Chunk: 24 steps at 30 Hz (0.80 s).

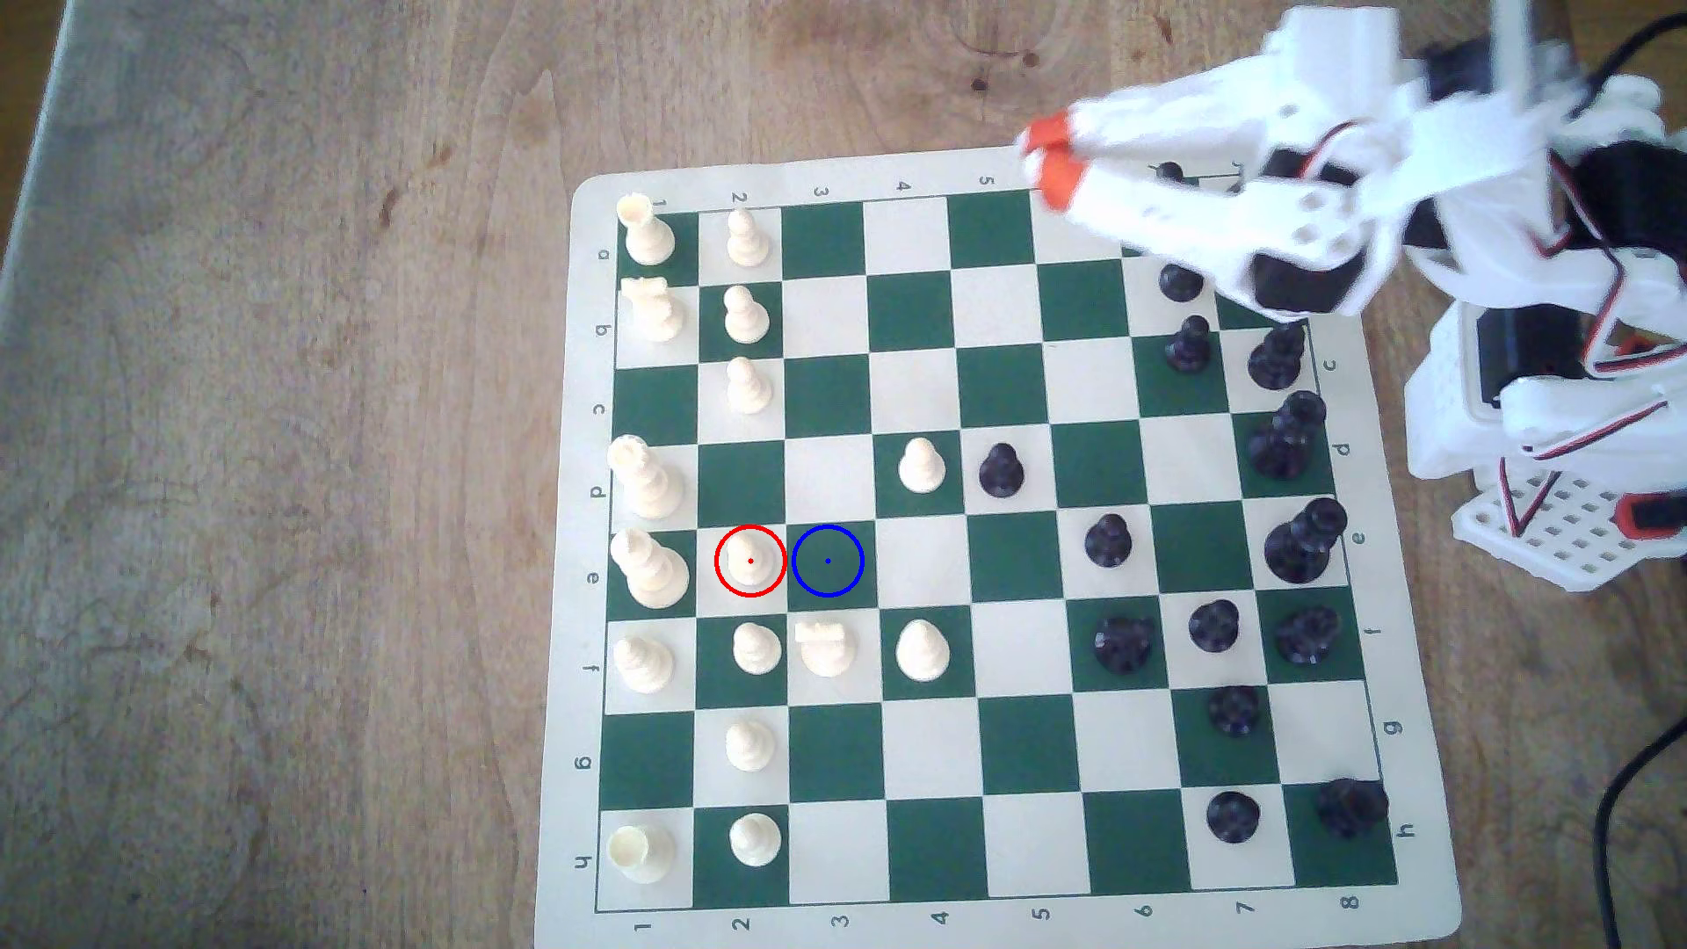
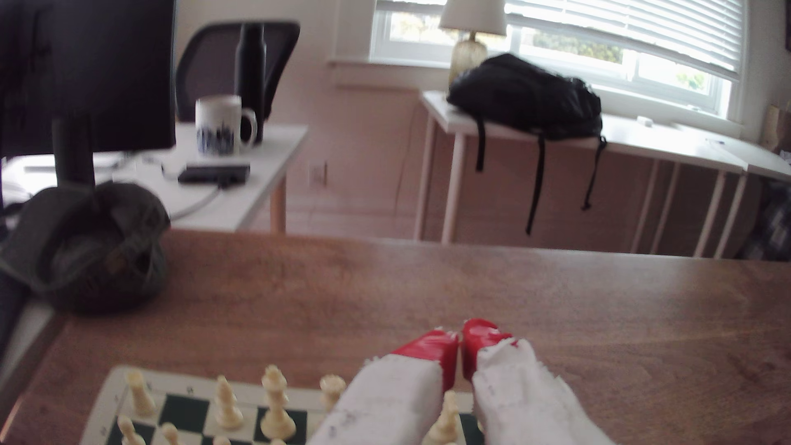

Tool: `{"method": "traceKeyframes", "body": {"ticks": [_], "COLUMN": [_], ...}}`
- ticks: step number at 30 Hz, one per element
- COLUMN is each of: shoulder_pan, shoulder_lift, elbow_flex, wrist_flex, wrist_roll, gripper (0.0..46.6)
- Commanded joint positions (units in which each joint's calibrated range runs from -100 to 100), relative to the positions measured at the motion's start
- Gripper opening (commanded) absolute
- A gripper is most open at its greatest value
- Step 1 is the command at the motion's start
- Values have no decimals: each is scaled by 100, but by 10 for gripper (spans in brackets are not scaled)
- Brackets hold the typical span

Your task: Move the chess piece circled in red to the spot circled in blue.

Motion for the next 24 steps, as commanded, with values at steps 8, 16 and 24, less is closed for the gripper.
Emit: {"method": "traceKeyframes", "body": {"ticks": [8,16,24], "shoulder_pan": [-493,-1095,-1244], "shoulder_lift": [3627,5342,6845], "elbow_flex": [-3183,-4534,-5731], "wrist_flex": [1567,1862,2099], "wrist_roll": [-278,-576,-938], "gripper": [3,31,50]}}
